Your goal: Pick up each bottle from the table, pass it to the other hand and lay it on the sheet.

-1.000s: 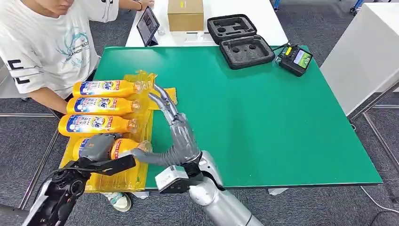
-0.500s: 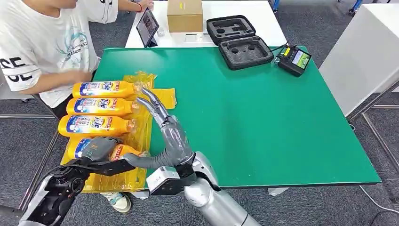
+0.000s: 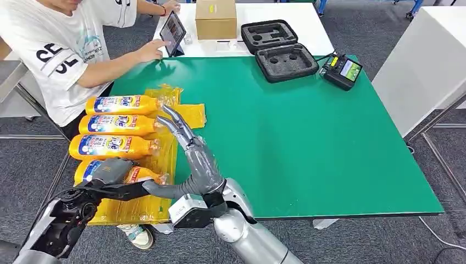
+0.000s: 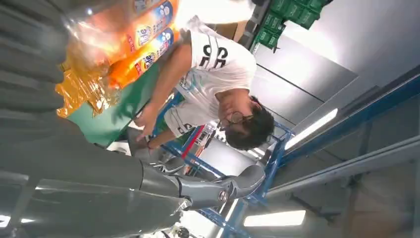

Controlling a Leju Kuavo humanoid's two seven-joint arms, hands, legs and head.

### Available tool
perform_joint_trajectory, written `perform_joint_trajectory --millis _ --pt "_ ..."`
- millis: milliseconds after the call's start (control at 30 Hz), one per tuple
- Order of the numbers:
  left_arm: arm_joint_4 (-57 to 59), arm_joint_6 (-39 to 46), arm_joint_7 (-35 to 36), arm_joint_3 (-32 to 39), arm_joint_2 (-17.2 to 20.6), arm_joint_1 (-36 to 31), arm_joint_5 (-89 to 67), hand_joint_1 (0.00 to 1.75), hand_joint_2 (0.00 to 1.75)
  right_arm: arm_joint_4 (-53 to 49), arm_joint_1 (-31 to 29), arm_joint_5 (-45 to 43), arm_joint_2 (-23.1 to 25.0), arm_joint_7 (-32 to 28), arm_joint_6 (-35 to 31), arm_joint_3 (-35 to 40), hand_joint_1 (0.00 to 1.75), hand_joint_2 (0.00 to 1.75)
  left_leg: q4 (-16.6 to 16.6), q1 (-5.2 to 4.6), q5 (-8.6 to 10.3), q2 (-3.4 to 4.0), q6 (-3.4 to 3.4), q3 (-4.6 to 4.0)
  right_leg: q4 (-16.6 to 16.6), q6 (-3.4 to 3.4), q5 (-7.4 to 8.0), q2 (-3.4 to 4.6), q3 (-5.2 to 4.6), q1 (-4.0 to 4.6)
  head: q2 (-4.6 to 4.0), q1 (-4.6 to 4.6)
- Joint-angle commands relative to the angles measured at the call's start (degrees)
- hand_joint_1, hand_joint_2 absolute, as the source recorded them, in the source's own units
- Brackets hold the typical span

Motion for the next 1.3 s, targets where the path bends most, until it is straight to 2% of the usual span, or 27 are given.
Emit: perform_joint_trajectory --millis 33,67,100,133,200,300,333,433,600,700,967,1033,1167,1267,1300 --pt "6.95 -1.58 1.72 -1.82 0.82 -0.57 -0.54 1.68 1.75 3.9 -2.01 -0.82 -0.75 -0.06 -0.72 1.16 0.0 1.75 -0.08 -0.01 -0.03 0.07 -0.04 0.16 -0.05 -0.02 -0.01 0.12 0.12 -0.02 0.0 -0.02" --pt "7.26 -2.41 1.16 -1.59 0.42 -0.55 0.4 0.79 1.75 4.0 -2.04 -0.87 -0.81 -0.03 -0.79 1.14 0.0 1.75 -0.09 0.02 -0.04 0.09 -0.06 0.2 -0.07 -0.04 0.0 0.16 0.16 0.01 0.0 -0.02" --pt "7.37 -3.23 0.61 -1.6 0.31 -0.47 1.28 0.12 1.75 4.25 -2.06 -0.95 -0.85 -0.03 -0.9 1.13 0.0 1.75 -0.12 0.02 -0.04 0.1 -0.07 0.24 -0.09 -0.05 0.0 0.17 0.19 0.01 0.0 -0.02" --pt "7.37 -3.61 -0.09 -1.4 0.05 -0.44 2.0 0.0 1.75 4.32 -2.04 -0.95 -0.87 -0.03 -0.95 1.09 0.0 1.75 -0.1 0.01 -0.04 0.08 -0.06 0.23 -0.08 -0.05 -0.01 0.16 0.18 0.0 0.0 -0.02" --pt "7.34 -3.51 0.0 -1.61 -0.16 -0.41 1.92 0.0 1.75 4.5 -1.99 -0.97 -0.91 -0.07 -1.04 1.06 0.0 1.75 -0.12 0.01 -0.02 0.05 -0.07 0.27 -0.1 -0.05 0.01 0.12 0.23 0.0 0.0 -0.02" --pt "8.4 -8.73 -3.57 -1.32 -0.6 -1.17 8.14 0.0 1.75 5.42 -2.31 -1.17 -0.87 -0.18 -1.4 1.02 0.0 1.75 -0.11 0.02 -0.02 0.03 -0.06 0.3 -0.11 -0.04 0.01 0.12 0.28 0.01 0.0 0.0" --pt "8.55 -10.04 -4.28 -1.51 -0.6 -1.42 9.87 0.0 0.0 5.73 -2.42 -1.23 -0.84 -0.21 -1.52 0.96 0.0 1.75 -0.08 -0.01 0.0 0.0 -0.03 0.26 -0.06 -0.02 0.0 0.07 0.24 -0.02 0.0 -0.04" --pt "9.39 -13.44 -5.43 -1.26 -0.87 -2.26 14.01 0.0 0.0 6.15 -2.38 -1.27 -0.95 -0.34 -1.92 0.9 0.0 1.75 -0.12 -0.02 -0.01 -0.02 -0.03 0.3 -0.1 -0.02 -0.01 0.08 0.3 -0.04 0.0 -0.02" --pt "9.39 -13.44 -5.43 -1.26 -0.87 -2.26 14.01 0.0 0.0 6.15 -2.38 -1.27 -0.95 -0.34 -1.92 0.9 0.0 1.75 -0.16 -0.04 -0.01 0.01 -0.04 0.36 -0.14 -0.02 0.0 0.12 0.38 -0.04 0.0 -0.02" --pt "10.63 -18.12 -6.92 -0.3 -1.14 -3.06 19.83 0.0 0.0 6.72 -2.64 -1.35 -1.09 -0.34 -2.34 1.13 0.0 1.75 -0.13 -0.04 -0.02 -0.03 -0.05 0.33 -0.14 -0.02 -0.01 0.1 0.37 -0.04 0.0 -0.02" --pt "12.74 -22.43 -5.8 8.43 -5.62 -4.85 40.59 0.0 0.0 8.17 -2.93 -1.32 -1.2 -0.15 -3.67 2.15 0.0 1.75 -0.08 -0.09 0.01 -0.14 -0.01 0.27 -0.07 0.02 -0.03 -0.06 0.34 -0.07 0.0 -0.04" --pt "10.95 -18.61 -8.06 10.9 -7.13 -4.37 45.01 0.0 0.0 7.99 -2.73 -1.19 -1.19 0.14 -3.66 2.07 0.0 1.75 -0.08 -0.06 -0.01 -0.09 -0.01 0.28 -0.1 0.01 -0.03 -0.01 0.34 -0.05 0.0 0.0" --pt "8.89 -16.18 -9.38 12.33 -8.13 -3.52 46.82 0.0 0.0 7.68 -2.53 -1.12 -1.17 0.27 -3.35 2.0 0.0 1.75 -0.09 -0.03 -0.03 -0.15 -0.03 0.28 -0.11 0.0 -0.06 -0.06 0.34 -0.02 0.0 -0.02" --pt "4.13 -5.83 -13.42 14.63 -9.81 -2.65 46.75 0.0 0.0 7.43 -2.17 -0.46 -0.78 0.67 -2.76 1.83 0.0 1.75 -0.03 -0.03 -0.03 -0.17 -0.02 0.11 -0.07 0.01 -0.07 -0.1 0.16 -0.03 0.0 -0.02" --pt "1.15 3.86 -17.99 15.82 -11.34 -2.55 43.5 0.0 0.0 7.6 -2.23 -0.35 -0.65 0.81 -2.41 1.91 0.0 1.75 -0.02 0.01 -0.07 -0.17 -0.03 0.1 -0.08 0.01 -0.09 -0.08 0.17 0.01 0.0 -0.02"
